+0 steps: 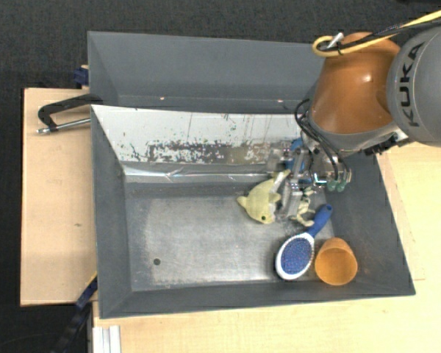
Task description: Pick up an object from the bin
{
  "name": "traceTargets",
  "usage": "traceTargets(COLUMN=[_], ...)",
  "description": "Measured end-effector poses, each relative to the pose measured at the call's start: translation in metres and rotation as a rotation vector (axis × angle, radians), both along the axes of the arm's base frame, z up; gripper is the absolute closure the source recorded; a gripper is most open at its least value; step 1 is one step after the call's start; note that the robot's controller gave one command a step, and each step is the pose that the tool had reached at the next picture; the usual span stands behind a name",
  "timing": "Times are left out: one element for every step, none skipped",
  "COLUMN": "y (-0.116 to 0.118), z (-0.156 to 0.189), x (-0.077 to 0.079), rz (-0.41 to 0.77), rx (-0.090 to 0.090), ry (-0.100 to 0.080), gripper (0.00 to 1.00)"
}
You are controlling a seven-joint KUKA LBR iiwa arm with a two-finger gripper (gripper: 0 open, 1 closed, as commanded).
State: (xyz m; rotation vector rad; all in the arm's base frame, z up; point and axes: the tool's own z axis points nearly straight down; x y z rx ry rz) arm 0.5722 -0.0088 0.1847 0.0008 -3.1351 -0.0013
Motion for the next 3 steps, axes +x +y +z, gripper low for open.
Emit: traceTargets(y=[0.005, 0.004, -0.001], z=[-0.110, -0.107, 0.099], x=[0.013, 0.015, 0.017], rz=[0.345, 0.343, 0.392], rx=[0.002, 0.001, -0.003], ry=[-0.003, -0.009, -0.024], gripper=[0.00, 1.00, 1.00])
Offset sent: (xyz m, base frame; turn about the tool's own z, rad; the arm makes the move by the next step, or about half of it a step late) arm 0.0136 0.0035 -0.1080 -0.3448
